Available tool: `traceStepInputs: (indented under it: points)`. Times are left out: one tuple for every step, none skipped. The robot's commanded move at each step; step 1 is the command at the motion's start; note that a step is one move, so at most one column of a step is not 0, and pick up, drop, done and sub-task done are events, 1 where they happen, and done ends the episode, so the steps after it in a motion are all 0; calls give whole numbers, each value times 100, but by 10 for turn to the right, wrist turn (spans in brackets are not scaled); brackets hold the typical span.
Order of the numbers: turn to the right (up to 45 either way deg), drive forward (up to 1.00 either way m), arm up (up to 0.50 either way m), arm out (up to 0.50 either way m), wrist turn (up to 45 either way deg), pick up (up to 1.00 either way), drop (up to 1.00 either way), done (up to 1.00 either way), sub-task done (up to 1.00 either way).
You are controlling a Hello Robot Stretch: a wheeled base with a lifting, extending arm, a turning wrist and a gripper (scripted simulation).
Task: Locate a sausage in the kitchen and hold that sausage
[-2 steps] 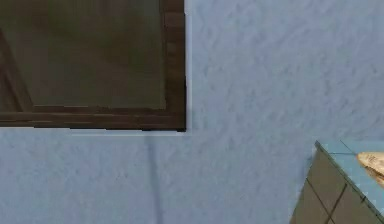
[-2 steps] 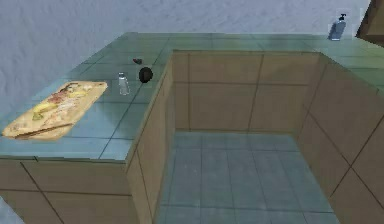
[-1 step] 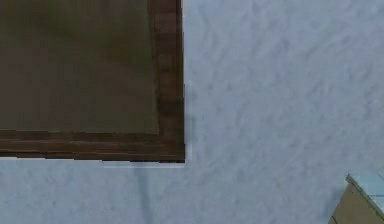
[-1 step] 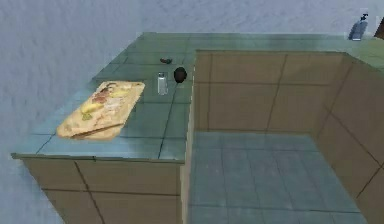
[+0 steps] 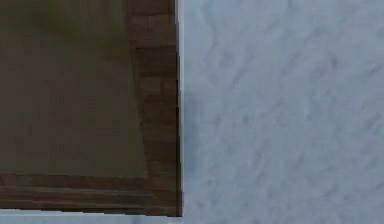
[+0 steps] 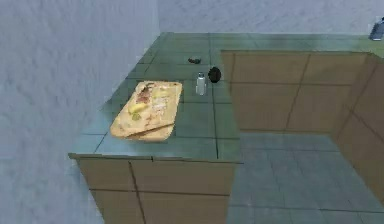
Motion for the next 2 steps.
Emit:
traceStepInputs:
  points:
    - [450,0,0,0,0,0,0,0,0]
    - [450,0,0,0,0,0,0,0,0]
